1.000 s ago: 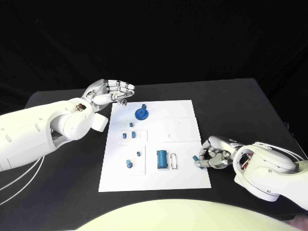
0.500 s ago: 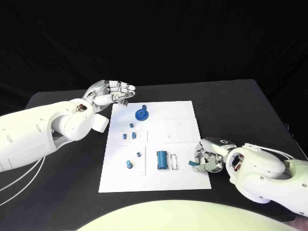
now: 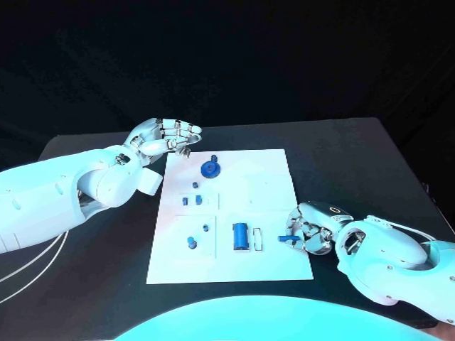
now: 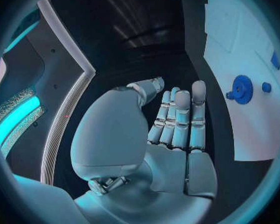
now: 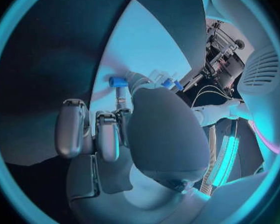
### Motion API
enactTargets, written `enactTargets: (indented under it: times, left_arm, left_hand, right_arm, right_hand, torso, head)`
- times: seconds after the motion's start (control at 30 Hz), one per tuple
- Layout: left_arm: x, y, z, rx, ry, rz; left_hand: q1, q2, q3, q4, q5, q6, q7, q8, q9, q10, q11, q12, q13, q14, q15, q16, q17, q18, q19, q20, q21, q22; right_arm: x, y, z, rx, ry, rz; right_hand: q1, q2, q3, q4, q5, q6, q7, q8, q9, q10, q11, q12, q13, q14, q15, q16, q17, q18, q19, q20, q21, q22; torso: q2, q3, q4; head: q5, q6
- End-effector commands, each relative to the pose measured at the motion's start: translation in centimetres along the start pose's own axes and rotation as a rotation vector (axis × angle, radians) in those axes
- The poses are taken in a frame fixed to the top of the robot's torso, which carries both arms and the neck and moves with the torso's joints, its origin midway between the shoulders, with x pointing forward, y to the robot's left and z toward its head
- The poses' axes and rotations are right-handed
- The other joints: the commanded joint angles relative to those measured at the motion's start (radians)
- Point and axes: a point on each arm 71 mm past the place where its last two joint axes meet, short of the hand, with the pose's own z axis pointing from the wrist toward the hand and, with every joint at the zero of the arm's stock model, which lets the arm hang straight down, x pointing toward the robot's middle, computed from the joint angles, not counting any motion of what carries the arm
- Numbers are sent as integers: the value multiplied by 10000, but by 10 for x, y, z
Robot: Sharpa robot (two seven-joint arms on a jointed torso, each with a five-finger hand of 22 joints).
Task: Assemble the parts on the task board
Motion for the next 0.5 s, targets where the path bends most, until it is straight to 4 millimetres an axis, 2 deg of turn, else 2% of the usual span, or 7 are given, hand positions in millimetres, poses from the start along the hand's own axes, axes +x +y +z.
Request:
enactTargets:
  times: [0.03, 0.2, 0.33, 0.5]
  left_arm:
    - [1, -1, 0, 100, 14, -55]
    - [1, -1, 0, 95, 1, -58]
    - [0, -1, -1, 82, -43, -45]
    - [-1, -1, -1, 50, -83, -28]
  left_hand:
    - [21, 83, 61, 18, -6, -63, 123, 55, -6, -83, -16, 62, -16, -19, -10, 57, 11, 157, 8, 57, -56, -9]
    - [38, 90, 74, 11, -5, -79, 127, 51, -10, -86, -15, 67, -17, -20, -11, 59, 9, 157, 12, 55, -54, -8]
    - [38, 90, 74, 11, -5, -79, 127, 51, -10, -86, -15, 67, -17, -20, -11, 59, 9, 157, 12, 55, -54, -8]
    - [48, 91, 83, 6, -5, -91, 131, 49, -13, -92, -13, 70, -18, -32, -11, 55, -14, 157, 14, 54, -52, -7]
  right_arm:
    - [-8, 6, -1, -97, -496, 1974]
    - [-11, 9, 0, 130, -284, 3057]
    - [-7, 10, 3, 537, 595, 3651]
    - [0, 12, 8, 777, 1337, 3967]
  right_hand:
    - [-266, -62, 927, -826, -23, 67, -85, 121, 167, 336, -100, 67, 1484, 956, -90, 47, 2110, -125, 384, -78, 63, 1993]
    - [-438, -57, 1082, -839, -36, 22, -89, 162, 214, 342, -110, 53, 1476, 953, -107, 42, 2097, -116, 375, -96, 13, 1979]
    - [-986, -123, 1088, -760, -86, -32, -54, 213, 277, 319, -80, -17, 1424, 940, -85, 17, 2035, -96, 340, -92, -116, 1947]
    - [-1271, -89, 1054, -741, -88, -48, -45, 227, 299, 326, -72, -20, 1428, 938, -78, 12, 2026, -96, 336, -85, -118, 1945]
  torso:
    - [-6, 1, -23]
    - [-2, 3, -8]
    - [2, -1, -3]
    - [1, 1, -9]
  head:
    - [39, -12]
    - [60, -7]
    - [55, -9]
    - [95, -55]
